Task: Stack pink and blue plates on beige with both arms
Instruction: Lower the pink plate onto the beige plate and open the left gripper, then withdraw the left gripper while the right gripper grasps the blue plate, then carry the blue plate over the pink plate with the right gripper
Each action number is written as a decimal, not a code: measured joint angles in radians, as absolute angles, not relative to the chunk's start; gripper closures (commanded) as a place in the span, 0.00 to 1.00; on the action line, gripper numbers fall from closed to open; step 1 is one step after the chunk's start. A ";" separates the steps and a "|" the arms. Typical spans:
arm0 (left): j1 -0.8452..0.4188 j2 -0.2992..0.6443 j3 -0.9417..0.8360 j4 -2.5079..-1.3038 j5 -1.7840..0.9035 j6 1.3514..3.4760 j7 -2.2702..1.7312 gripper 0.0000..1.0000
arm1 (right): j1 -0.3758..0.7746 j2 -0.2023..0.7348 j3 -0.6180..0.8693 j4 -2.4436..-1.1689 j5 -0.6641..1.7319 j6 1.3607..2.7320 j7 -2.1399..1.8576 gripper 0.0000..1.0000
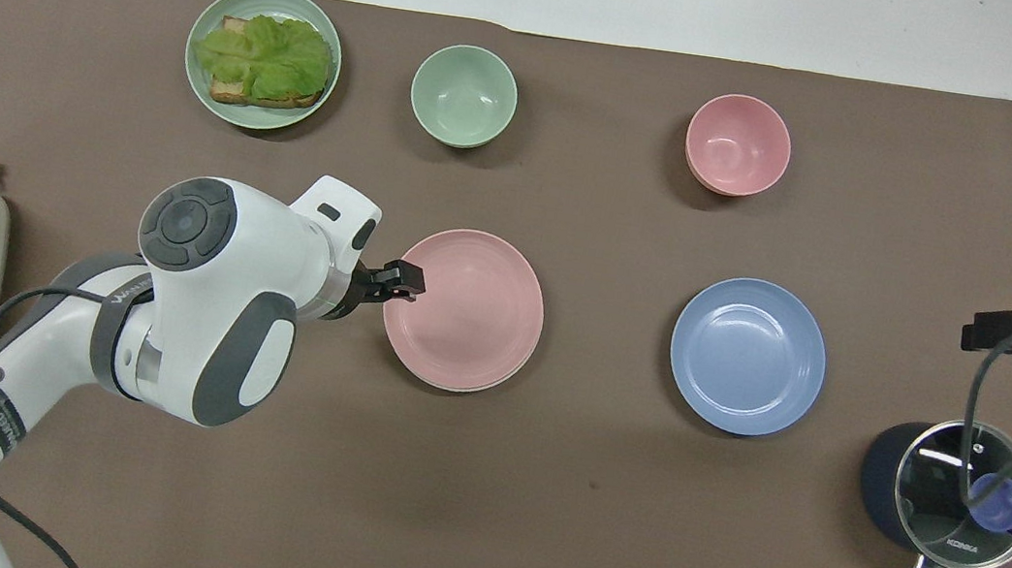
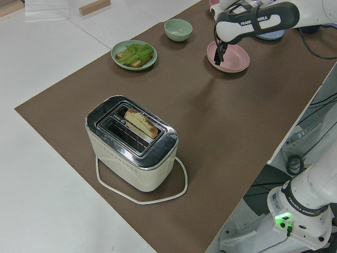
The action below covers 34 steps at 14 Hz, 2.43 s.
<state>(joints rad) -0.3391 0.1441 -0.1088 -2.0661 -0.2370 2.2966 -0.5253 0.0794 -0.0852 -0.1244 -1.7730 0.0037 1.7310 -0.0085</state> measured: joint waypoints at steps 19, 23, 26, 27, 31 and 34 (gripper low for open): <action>0.043 0.044 -0.123 -1.640 -0.019 1.597 0.040 0.00 | 0.056 0.220 -0.128 -2.151 0.097 2.315 -0.167 0.58; 0.040 0.030 -0.122 -1.613 -0.019 1.576 0.032 0.00 | 0.056 0.218 -0.128 -2.151 0.167 2.310 -0.174 1.00; 0.040 0.006 -0.122 -1.610 -0.019 1.569 0.021 0.00 | 0.056 0.218 -0.128 -2.140 0.185 2.275 -0.174 1.00; 0.040 0.003 -0.121 -1.610 -0.019 1.568 0.021 0.00 | 0.056 0.217 -0.127 -2.126 0.186 2.254 -0.174 1.00; 0.045 0.002 -0.109 -1.610 -0.019 1.568 0.020 0.00 | 0.060 0.186 -0.127 -1.982 0.189 2.066 -0.175 1.00; 0.051 0.002 -0.095 -1.610 -0.019 1.568 0.020 0.00 | 0.074 0.157 -0.122 -1.881 0.189 1.975 -0.177 1.00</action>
